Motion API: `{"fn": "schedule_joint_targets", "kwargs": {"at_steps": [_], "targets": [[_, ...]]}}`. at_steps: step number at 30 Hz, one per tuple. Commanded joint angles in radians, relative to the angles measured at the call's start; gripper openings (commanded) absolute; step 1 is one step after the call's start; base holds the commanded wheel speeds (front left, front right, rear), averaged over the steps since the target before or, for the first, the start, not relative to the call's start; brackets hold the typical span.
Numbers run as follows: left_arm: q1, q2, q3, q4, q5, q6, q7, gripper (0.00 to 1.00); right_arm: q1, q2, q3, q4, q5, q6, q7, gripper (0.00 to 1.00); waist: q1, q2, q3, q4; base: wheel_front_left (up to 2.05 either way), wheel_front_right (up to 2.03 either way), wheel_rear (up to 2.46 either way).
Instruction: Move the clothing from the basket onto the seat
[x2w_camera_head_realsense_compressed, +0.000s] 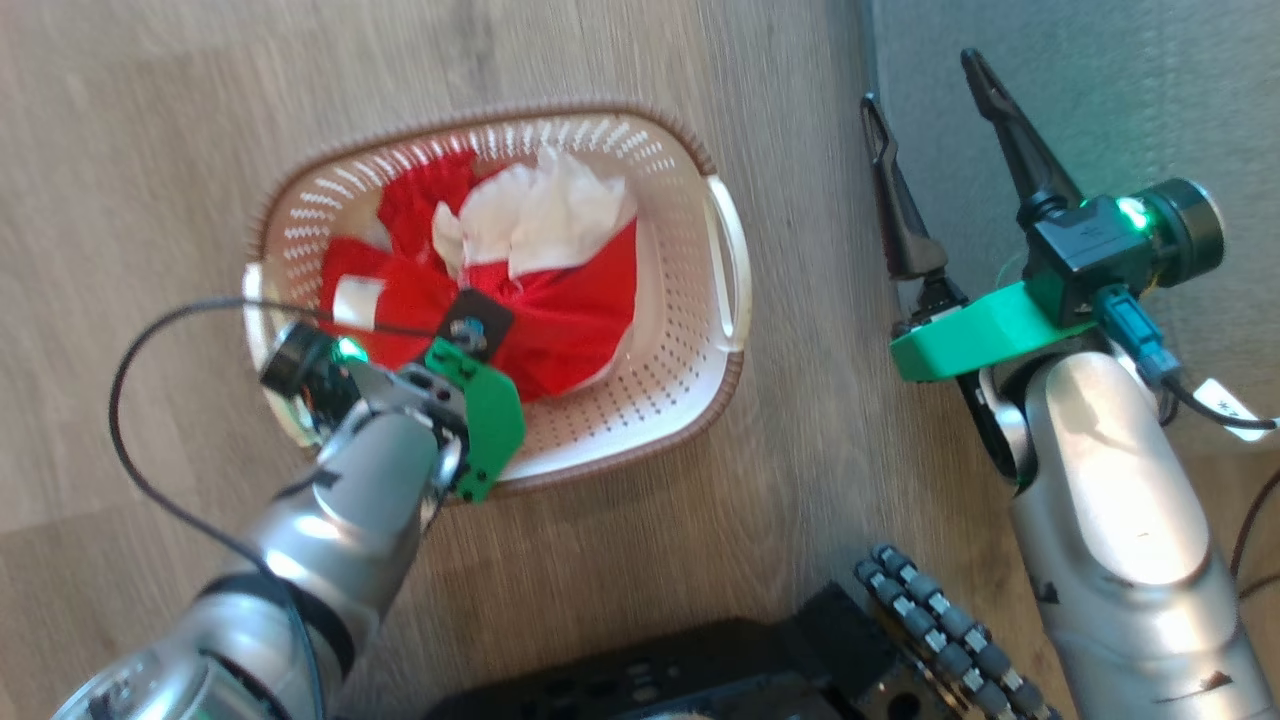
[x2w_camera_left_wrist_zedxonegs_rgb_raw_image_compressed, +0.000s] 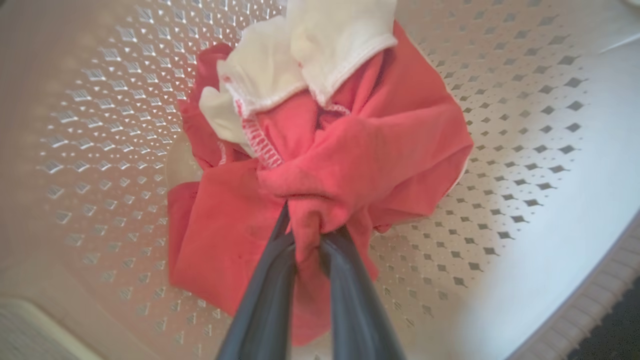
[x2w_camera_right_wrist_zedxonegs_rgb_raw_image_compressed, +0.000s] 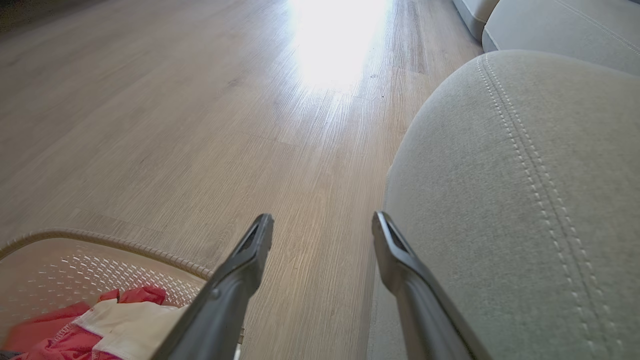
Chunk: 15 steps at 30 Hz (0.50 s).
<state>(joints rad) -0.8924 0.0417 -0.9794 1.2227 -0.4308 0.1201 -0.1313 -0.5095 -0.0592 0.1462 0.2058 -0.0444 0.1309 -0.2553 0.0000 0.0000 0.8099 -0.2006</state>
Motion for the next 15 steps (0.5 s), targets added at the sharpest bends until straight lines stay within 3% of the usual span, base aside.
{"fn": "schedule_joint_targets", "kwargs": {"at_steps": [1, 10, 15], "targets": [[0.043, 0.009, 0.001, -0.022, -0.014, 0.012, -0.021, 0.00, 0.039, 0.009, 0.021, -0.014, -0.008, 0.000, -0.006, 1.00, 0.0000, 0.0000, -0.073, 0.023, 0.00, 0.00, 0.00], [0.139, 0.009, 0.012, -0.064, -0.116, 0.039, -0.116, 0.00, 0.085, 0.006, 0.018, 0.056, 0.004, 0.000, -0.006, 1.00, 0.0000, 0.0000, -0.284, 0.069, 0.00, 0.00, 0.00], [0.169, 0.009, 0.066, -0.136, -0.143, 0.076, -0.130, 0.00, 0.127, 0.005, -0.007, 0.082, 0.012, 0.000, -0.006, 1.00, 0.0000, 0.0000, -0.394, 0.102, 0.00, 0.00, 0.00]]}}
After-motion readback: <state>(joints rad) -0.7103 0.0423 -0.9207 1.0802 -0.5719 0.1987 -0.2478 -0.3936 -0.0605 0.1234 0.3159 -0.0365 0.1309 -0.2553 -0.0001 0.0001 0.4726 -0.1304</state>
